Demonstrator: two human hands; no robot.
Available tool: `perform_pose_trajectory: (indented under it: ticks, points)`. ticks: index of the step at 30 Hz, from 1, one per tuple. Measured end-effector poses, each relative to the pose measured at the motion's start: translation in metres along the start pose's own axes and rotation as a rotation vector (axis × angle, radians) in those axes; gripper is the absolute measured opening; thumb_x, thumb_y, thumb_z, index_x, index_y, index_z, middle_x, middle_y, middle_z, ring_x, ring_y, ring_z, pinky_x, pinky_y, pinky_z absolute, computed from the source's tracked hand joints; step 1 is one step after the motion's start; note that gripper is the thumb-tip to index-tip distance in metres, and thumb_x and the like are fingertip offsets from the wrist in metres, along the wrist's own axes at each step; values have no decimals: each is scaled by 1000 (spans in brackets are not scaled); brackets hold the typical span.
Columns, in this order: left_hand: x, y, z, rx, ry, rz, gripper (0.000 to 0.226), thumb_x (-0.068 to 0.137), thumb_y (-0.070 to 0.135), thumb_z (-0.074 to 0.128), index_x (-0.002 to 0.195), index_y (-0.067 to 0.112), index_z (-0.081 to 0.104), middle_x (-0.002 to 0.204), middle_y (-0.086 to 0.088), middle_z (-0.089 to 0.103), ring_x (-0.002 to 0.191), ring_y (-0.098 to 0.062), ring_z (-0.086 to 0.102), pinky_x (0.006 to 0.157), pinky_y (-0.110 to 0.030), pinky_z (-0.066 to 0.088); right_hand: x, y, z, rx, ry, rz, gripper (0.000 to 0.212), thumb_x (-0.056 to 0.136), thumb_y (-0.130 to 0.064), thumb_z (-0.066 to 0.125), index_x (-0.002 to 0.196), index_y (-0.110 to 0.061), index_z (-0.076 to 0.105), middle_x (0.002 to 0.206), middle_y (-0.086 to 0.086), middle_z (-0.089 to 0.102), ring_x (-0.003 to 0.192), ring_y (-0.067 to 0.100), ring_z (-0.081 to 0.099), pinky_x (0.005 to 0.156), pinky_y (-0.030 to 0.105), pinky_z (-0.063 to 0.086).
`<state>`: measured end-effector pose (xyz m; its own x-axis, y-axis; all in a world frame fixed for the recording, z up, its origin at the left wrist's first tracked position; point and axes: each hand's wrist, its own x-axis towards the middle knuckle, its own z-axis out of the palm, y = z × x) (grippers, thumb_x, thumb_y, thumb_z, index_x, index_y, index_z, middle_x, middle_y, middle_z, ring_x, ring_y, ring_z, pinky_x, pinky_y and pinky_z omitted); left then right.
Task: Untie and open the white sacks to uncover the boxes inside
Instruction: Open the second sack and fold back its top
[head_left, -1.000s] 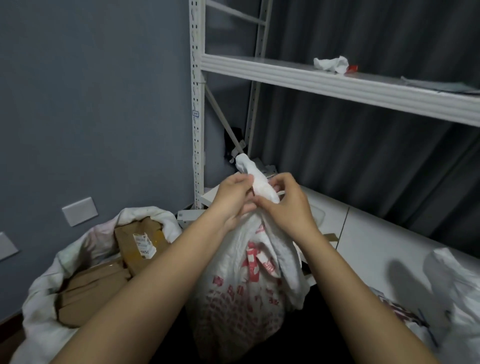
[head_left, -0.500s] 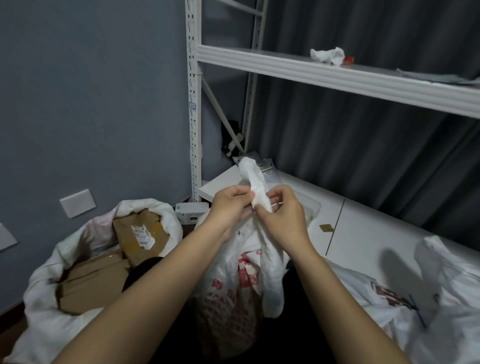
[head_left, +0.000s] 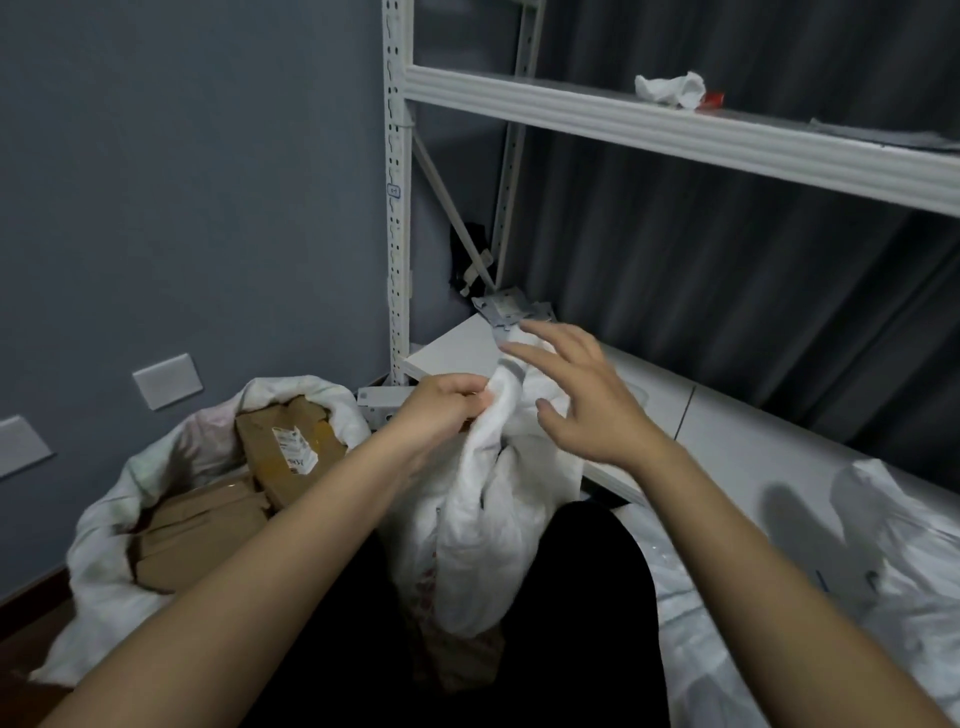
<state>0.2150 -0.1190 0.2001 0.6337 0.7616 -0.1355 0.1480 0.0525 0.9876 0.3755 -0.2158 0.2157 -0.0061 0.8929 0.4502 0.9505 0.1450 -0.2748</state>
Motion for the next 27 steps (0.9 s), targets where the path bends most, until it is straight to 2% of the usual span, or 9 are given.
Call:
perform_pose_trajectory:
  ticks: [2, 4, 7, 10, 12, 14, 18, 23, 27]
  points:
    - [-3, -3, -13, 78, -85, -20, 18, 93, 6, 55, 101, 10, 70, 91, -2, 70, 83, -11, 63, 83, -24, 51, 17, 7, -2, -190, -251, -67, 64, 74, -15, 61, 134, -31, 49, 151, -8, 32, 143, 19, 16, 112, 36, 16]
    - [-9, -4, -26, 144, -167, -68, 16, 91, 5, 54, 90, 11, 69, 74, 4, 65, 68, -5, 59, 67, -16, 47, 30, 9, 3, -329, -386, -146, 38, 79, -23, 65, 117, -24, 60, 138, -5, 51, 140, 22, 26, 110, 36, 18]
    - [-15, -9, -39, 365, -116, -42, 25, 84, 36, 59, 79, 13, 63, 73, 0, 62, 71, -17, 57, 72, -32, 43, 43, -7, 15, -383, -502, -107, 7, 85, -29, 59, 85, -23, 56, 90, 0, 65, 99, 25, 57, 75, 31, 35]
    - [-26, -16, -39, 617, 58, 175, 34, 82, 54, 64, 93, 22, 61, 86, 8, 61, 82, -13, 59, 73, -29, 45, 56, -28, 33, -74, -589, 56, 25, 81, -29, 68, 67, -26, 47, 69, -6, 54, 75, 19, 53, 60, 30, 34]
    - [-33, -16, -47, 736, 70, 314, 19, 85, 43, 64, 82, 25, 59, 75, 10, 57, 73, -10, 55, 64, -24, 39, 62, -33, 35, 35, -628, 75, 23, 73, -31, 78, 78, -24, 56, 76, -6, 57, 73, 14, 53, 61, 30, 39]
    - [-36, -16, -69, 771, -39, 267, 16, 89, 36, 62, 76, 28, 60, 70, 10, 58, 69, -6, 53, 60, -19, 36, 63, -28, 29, 72, -684, 98, 35, 67, -38, 83, 91, -26, 62, 83, -11, 61, 76, 9, 55, 65, 25, 41]
    - [-38, -20, -85, 756, -98, 146, 31, 94, 45, 50, 82, 21, 65, 79, 1, 65, 77, -12, 59, 74, -31, 46, 53, -15, 32, 152, -614, 127, 24, 73, -44, 79, 76, -25, 65, 69, -10, 60, 65, 5, 53, 62, 26, 41]
    - [-35, -34, -58, 865, -56, 212, 38, 94, 54, 40, 99, 21, 57, 89, 5, 61, 84, -15, 58, 77, -36, 47, 49, -27, 51, 468, -632, 199, 22, 82, -27, 75, 91, -8, 69, 76, -1, 60, 67, 4, 51, 63, 19, 39]
    - [-37, -31, -82, 704, -144, 74, 33, 97, 46, 41, 74, 28, 55, 74, 13, 54, 72, -4, 52, 67, -24, 39, 39, -8, 47, 313, -572, 186, 23, 82, -36, 74, 85, -14, 67, 72, -6, 59, 63, -1, 48, 61, 16, 37]
